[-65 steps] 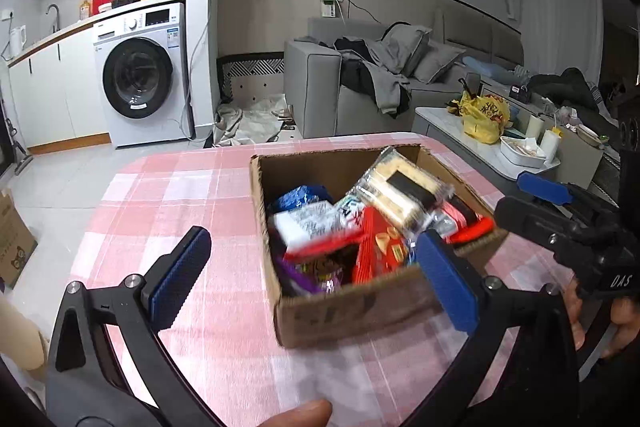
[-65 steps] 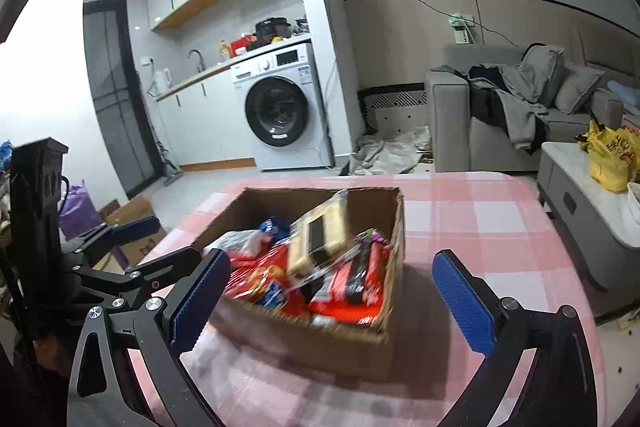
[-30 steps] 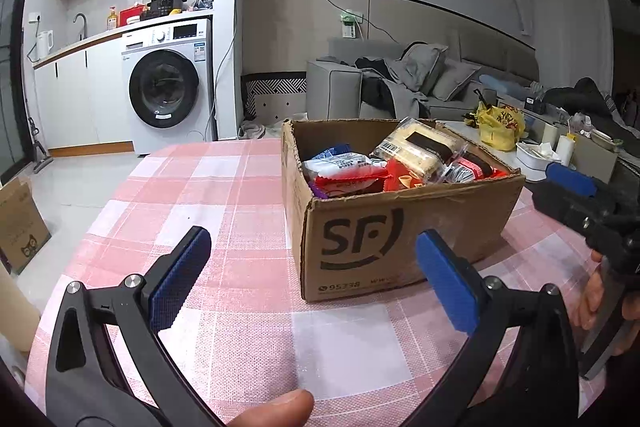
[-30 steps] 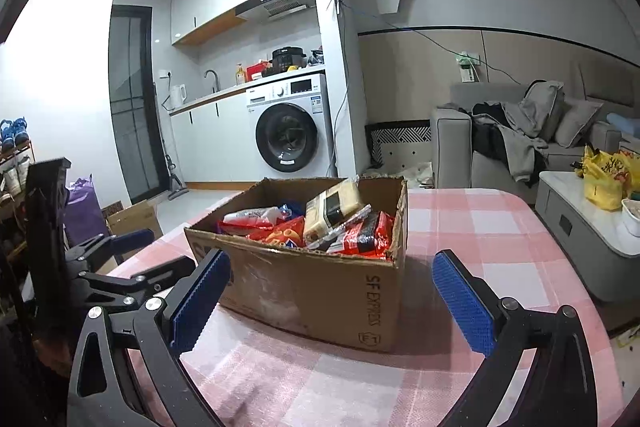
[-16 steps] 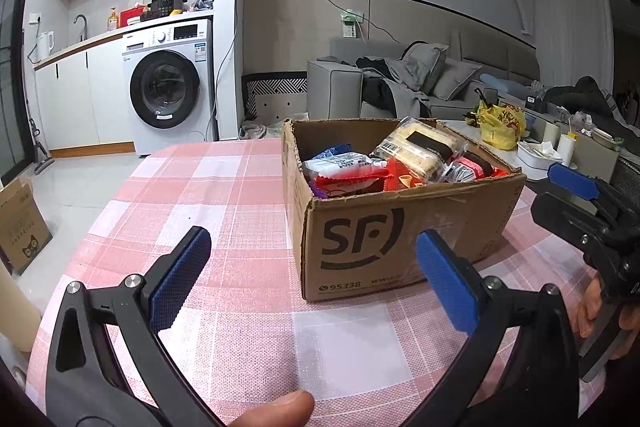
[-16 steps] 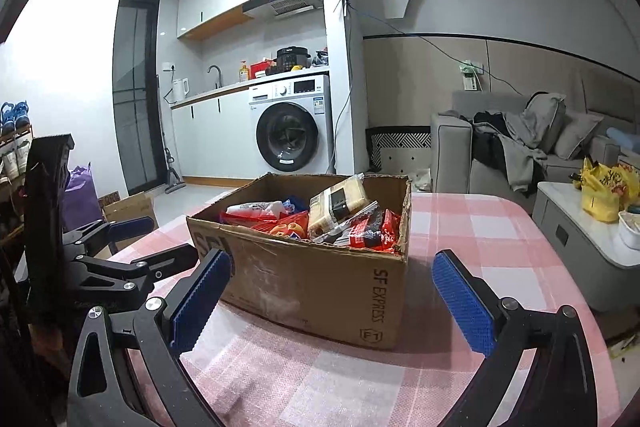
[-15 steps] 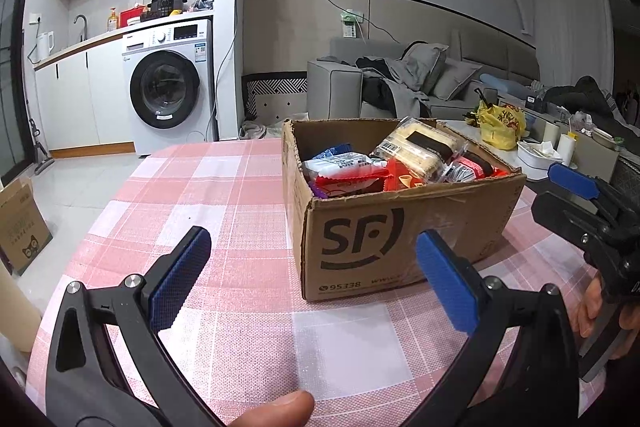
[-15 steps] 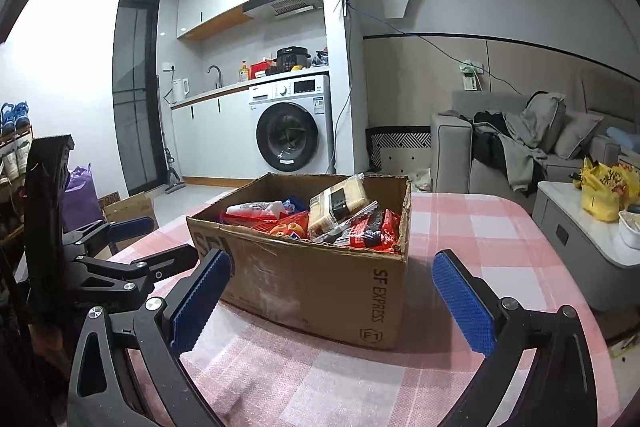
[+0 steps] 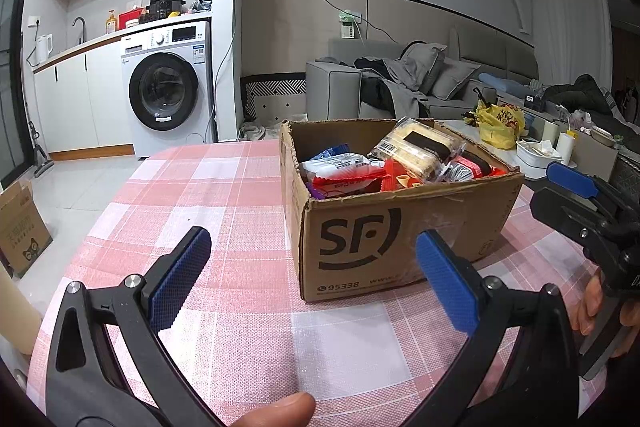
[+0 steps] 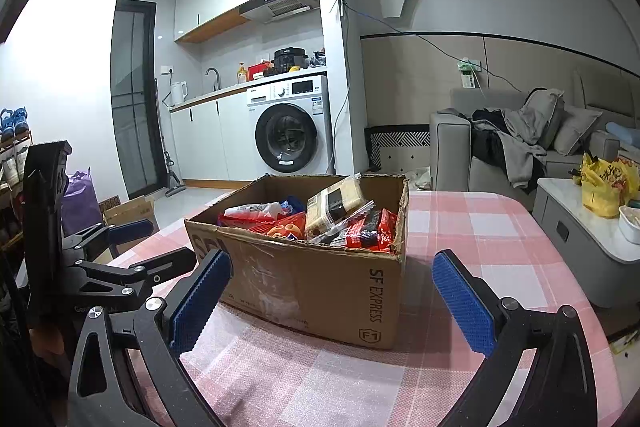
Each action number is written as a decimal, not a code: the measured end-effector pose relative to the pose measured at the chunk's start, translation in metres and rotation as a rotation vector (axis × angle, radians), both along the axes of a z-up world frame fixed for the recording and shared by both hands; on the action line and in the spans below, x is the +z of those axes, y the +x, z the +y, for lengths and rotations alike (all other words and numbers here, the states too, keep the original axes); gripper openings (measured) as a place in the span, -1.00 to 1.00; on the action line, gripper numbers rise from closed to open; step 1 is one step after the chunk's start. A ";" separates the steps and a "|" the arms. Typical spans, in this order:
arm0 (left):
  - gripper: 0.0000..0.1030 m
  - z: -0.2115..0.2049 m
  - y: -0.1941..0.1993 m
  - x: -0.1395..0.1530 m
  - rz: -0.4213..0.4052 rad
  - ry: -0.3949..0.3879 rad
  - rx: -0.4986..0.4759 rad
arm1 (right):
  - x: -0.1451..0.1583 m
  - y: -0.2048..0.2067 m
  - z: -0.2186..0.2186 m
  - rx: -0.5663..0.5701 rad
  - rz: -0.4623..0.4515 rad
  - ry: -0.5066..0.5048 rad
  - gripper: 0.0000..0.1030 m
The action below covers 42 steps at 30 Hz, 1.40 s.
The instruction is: Organize snacks
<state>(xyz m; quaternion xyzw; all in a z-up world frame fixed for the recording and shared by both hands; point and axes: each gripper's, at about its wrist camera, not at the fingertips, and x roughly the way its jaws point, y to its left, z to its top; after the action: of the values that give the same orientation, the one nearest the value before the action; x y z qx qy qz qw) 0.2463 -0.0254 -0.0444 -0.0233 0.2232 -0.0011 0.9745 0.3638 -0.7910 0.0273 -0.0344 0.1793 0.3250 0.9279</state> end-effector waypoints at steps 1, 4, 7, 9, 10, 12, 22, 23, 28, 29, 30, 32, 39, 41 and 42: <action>0.99 0.001 -0.001 0.000 0.000 0.000 0.000 | 0.000 0.000 0.000 0.000 0.001 -0.001 0.99; 0.99 0.002 0.000 0.000 0.002 -0.001 0.001 | -0.001 0.000 0.000 -0.001 0.002 0.000 0.99; 0.99 0.003 0.002 -0.001 0.001 -0.002 0.000 | -0.001 0.000 -0.001 0.000 0.003 0.000 0.99; 0.99 0.003 0.001 -0.001 0.001 0.000 0.000 | -0.001 0.000 -0.001 -0.001 0.003 0.000 0.99; 0.98 0.003 0.000 -0.001 0.001 -0.001 0.000 | -0.001 0.000 -0.001 0.000 0.004 0.000 0.99; 0.99 0.003 0.002 -0.002 0.001 -0.002 0.000 | -0.001 0.000 -0.001 -0.001 0.003 0.000 0.99; 0.99 0.002 0.002 -0.002 0.002 -0.001 0.000 | -0.003 0.000 -0.002 -0.004 0.010 0.004 0.99; 0.99 0.002 0.001 -0.002 0.002 -0.001 0.000 | -0.003 0.000 -0.003 -0.004 0.009 0.003 0.99; 0.99 0.002 0.002 -0.002 0.001 0.000 0.001 | -0.003 0.000 -0.003 -0.003 0.009 0.004 0.99; 0.99 0.002 0.000 -0.001 0.001 -0.001 0.000 | -0.003 0.000 -0.003 -0.004 0.009 0.004 0.99; 0.99 0.002 0.001 -0.002 0.001 -0.001 0.001 | -0.003 0.000 -0.003 -0.004 0.009 0.004 0.99; 0.99 0.002 0.000 -0.001 0.001 -0.001 0.000 | -0.003 0.000 -0.003 -0.003 0.008 0.004 0.99; 0.99 0.002 0.001 -0.002 0.000 0.000 0.000 | -0.002 0.000 -0.003 -0.004 0.009 0.004 0.99; 0.99 0.002 0.000 -0.001 0.001 0.000 0.001 | -0.003 0.000 -0.003 -0.004 0.009 0.004 0.99; 0.99 0.002 0.000 -0.001 0.001 0.000 0.000 | -0.003 0.000 -0.003 -0.004 0.008 0.004 0.99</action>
<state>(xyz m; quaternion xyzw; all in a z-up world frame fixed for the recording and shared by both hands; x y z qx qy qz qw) 0.2465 -0.0236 -0.0458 -0.0234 0.2234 -0.0010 0.9744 0.3634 -0.7944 0.0247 -0.0307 0.1824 0.3238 0.9279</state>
